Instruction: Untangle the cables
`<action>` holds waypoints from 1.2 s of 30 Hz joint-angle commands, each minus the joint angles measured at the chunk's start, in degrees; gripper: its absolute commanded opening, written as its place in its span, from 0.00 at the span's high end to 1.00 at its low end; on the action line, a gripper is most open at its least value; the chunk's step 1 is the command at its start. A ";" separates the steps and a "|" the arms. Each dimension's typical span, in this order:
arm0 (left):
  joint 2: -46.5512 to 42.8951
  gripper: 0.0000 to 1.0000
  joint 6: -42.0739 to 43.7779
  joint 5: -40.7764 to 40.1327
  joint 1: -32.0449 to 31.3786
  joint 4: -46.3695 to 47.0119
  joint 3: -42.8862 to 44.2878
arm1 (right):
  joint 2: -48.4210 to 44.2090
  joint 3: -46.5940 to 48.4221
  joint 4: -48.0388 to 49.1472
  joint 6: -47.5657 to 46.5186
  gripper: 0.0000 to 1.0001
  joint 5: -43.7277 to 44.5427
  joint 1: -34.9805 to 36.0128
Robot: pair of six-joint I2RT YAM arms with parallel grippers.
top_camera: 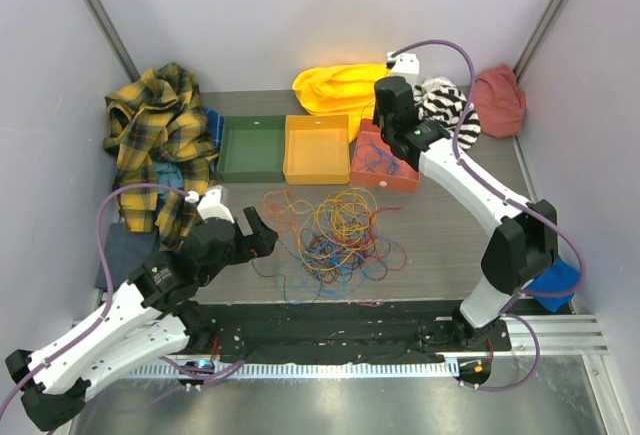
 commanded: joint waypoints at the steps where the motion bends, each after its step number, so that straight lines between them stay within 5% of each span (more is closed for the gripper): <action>1: -0.52 0.00 -0.70 -0.30 -0.14 1.65 -0.72 | 1.03 -4.69 4.02 3.52 0.99 -1.50 -1.04; 6: 0.18 0.00 -0.97 0.04 -0.14 2.00 -1.07 | 3.93 -8.75 6.04 4.68 0.99 -2.91 -2.44; 7: 0.35 0.00 -0.88 0.05 -0.14 2.08 -0.90 | 4.37 -8.76 6.22 4.50 0.77 -3.52 -2.54; 10: 1.06 0.00 -0.53 0.05 -0.14 2.09 -0.46 | 4.91 -7.71 5.79 4.59 0.35 -4.14 -2.62; 14: 1.32 0.00 -0.44 -0.13 -0.14 2.35 -0.28 | -0.26 -7.70 5.08 5.99 0.14 -4.23 -2.45; 21: 2.46 0.00 -0.44 0.75 -0.14 4.37 -1.07 | -14.57 -18.91 2.87 7.75 0.16 -6.86 3.16; 26: 5.27 0.00 -0.18 1.71 -0.14 5.60 -0.64 | -22.69 -32.99 7.27 10.46 0.22 -6.60 18.36; 36: 7.74 0.01 -1.67 2.94 -0.14 7.01 -0.37 | -15.32 -39.52 16.32 17.51 0.41 -10.64 23.66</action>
